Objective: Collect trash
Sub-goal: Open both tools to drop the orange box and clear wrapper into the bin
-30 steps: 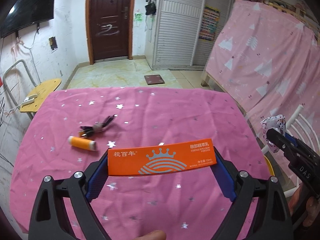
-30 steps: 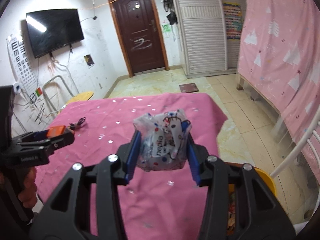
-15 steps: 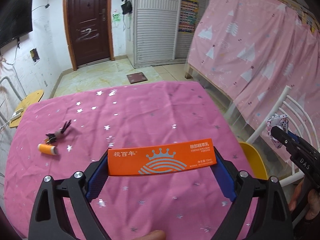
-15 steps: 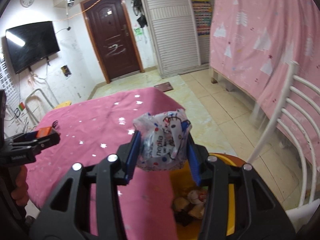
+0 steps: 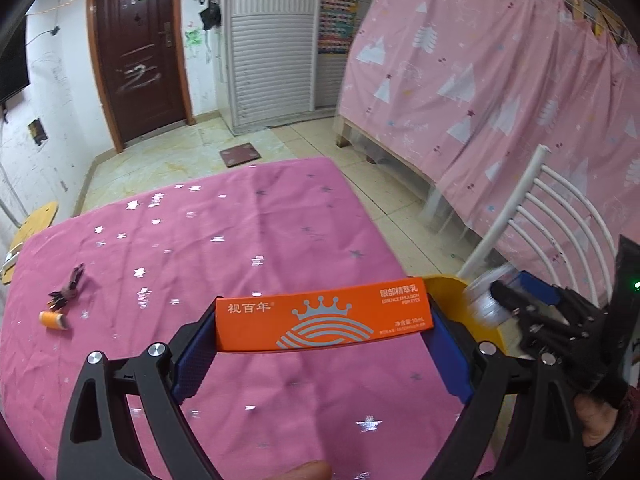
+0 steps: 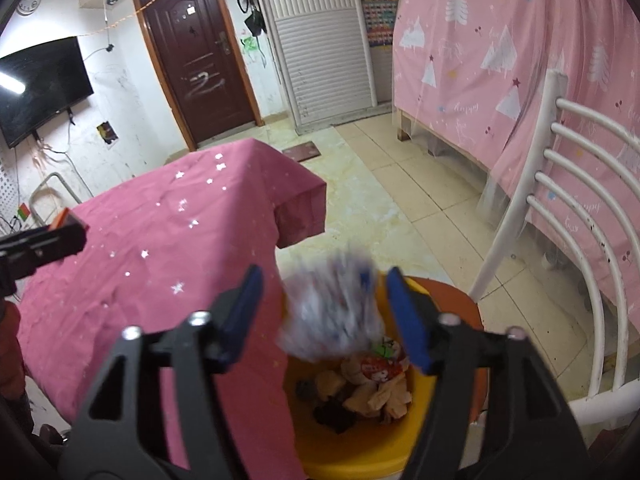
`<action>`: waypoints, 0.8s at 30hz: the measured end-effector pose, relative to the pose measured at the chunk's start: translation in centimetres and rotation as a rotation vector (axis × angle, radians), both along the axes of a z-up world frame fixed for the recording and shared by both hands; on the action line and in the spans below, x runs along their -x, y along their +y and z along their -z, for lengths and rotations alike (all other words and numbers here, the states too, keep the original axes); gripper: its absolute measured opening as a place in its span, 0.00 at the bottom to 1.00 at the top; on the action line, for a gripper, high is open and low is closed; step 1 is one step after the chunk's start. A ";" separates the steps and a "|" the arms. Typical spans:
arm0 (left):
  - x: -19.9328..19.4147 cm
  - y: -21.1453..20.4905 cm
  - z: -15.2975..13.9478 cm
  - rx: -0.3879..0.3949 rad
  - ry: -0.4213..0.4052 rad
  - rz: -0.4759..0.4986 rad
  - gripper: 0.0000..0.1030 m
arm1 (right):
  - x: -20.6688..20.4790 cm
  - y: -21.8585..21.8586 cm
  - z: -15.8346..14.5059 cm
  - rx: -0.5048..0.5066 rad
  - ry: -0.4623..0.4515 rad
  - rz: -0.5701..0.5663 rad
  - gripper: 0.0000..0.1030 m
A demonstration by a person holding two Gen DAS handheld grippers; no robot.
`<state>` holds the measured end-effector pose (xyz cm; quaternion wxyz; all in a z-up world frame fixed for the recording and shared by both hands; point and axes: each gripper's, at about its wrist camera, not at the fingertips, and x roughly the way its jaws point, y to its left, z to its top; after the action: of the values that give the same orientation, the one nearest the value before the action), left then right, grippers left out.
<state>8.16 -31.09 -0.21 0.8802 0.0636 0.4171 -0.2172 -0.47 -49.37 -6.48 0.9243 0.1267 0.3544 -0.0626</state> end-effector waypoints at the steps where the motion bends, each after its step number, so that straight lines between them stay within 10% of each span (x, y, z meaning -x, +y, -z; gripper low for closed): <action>1: -0.1 -0.5 0.0 0.000 0.006 0.009 0.82 | 0.1 -0.1 0.2 -0.005 0.001 -0.002 0.64; 24: 2.1 -11.5 1.9 0.023 0.090 0.255 0.87 | 4.1 -6.7 0.2 -0.123 -0.095 0.146 0.66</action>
<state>6.07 -42.59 -2.13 0.8265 0.0962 0.4421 -0.3349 -4.57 -56.09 -6.64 0.9235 0.2118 0.3032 -0.1019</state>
